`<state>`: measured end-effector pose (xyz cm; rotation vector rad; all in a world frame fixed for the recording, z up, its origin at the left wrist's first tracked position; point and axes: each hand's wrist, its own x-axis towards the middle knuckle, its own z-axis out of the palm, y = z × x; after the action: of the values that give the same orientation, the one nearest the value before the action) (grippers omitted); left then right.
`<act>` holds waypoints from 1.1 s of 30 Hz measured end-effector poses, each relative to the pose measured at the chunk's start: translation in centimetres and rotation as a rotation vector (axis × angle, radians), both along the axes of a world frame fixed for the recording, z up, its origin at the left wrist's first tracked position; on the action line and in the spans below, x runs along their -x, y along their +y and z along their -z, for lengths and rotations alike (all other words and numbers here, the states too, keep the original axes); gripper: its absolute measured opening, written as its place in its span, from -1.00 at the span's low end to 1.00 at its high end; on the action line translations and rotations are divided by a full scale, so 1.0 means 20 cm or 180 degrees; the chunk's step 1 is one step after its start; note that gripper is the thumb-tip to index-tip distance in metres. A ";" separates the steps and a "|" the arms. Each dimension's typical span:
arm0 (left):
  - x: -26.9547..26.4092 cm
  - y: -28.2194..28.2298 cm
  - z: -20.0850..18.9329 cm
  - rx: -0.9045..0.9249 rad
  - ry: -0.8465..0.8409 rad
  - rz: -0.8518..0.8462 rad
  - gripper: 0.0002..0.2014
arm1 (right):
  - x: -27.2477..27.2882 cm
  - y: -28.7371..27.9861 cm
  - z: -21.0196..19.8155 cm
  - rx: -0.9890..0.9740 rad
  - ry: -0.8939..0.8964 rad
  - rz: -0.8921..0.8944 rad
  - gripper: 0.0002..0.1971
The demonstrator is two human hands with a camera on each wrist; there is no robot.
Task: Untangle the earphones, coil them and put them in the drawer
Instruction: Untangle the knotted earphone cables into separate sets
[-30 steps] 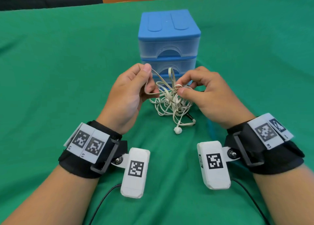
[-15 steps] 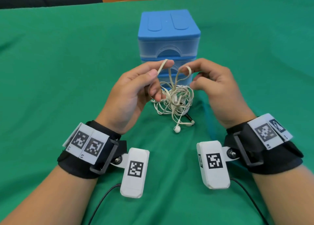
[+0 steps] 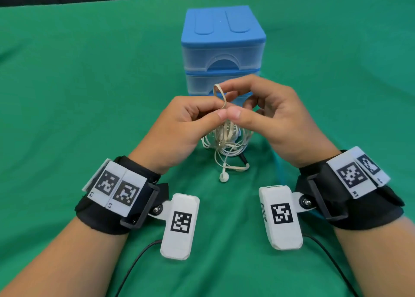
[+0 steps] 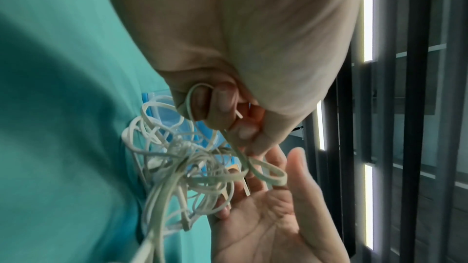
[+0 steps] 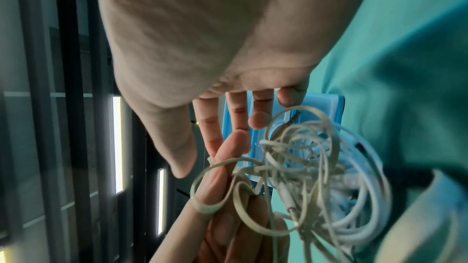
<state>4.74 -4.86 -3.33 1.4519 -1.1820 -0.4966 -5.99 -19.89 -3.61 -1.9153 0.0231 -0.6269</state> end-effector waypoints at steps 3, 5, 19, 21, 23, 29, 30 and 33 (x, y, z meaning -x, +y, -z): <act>0.00 0.00 -0.01 -0.0002 -0.0011 0.0013 -0.75 | 0.00 0.00 0.00 -0.0025 -0.0004 -0.0052 -0.55; -0.01 0.01 0.00 -0.0080 0.0058 -0.0019 -0.78 | 0.00 -0.02 0.01 -0.0099 -0.0021 -0.0120 -0.51; -0.06 0.03 0.01 0.0103 0.0276 -0.0309 -0.90 | -0.01 -0.11 0.00 -0.1617 -0.0457 0.1105 -0.67; -0.08 0.03 0.01 0.0217 0.0263 -0.0436 -0.86 | 0.00 -0.13 -0.01 -0.1904 -0.0377 0.1287 -0.65; -0.09 0.04 0.00 0.0398 0.0367 -0.0548 -0.84 | 0.01 -0.15 -0.01 -0.1928 -0.0236 0.1420 -0.66; -0.10 0.05 -0.02 0.0813 0.0859 -0.0748 -0.70 | -0.01 -0.12 0.01 -0.1766 -0.0148 0.1065 -0.66; -0.10 0.05 -0.02 0.0813 0.0944 -0.0724 -0.64 | -0.01 -0.12 0.01 -0.1744 -0.0188 0.0962 -0.65; -0.11 0.06 -0.02 0.0461 0.1369 -0.0529 -0.48 | -0.01 -0.12 0.01 -0.1495 -0.0250 0.0783 -0.73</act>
<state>7.03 -3.60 -2.85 1.2286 -0.7340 -0.5616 -5.73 -22.23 -3.91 -1.4418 0.3321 -0.7833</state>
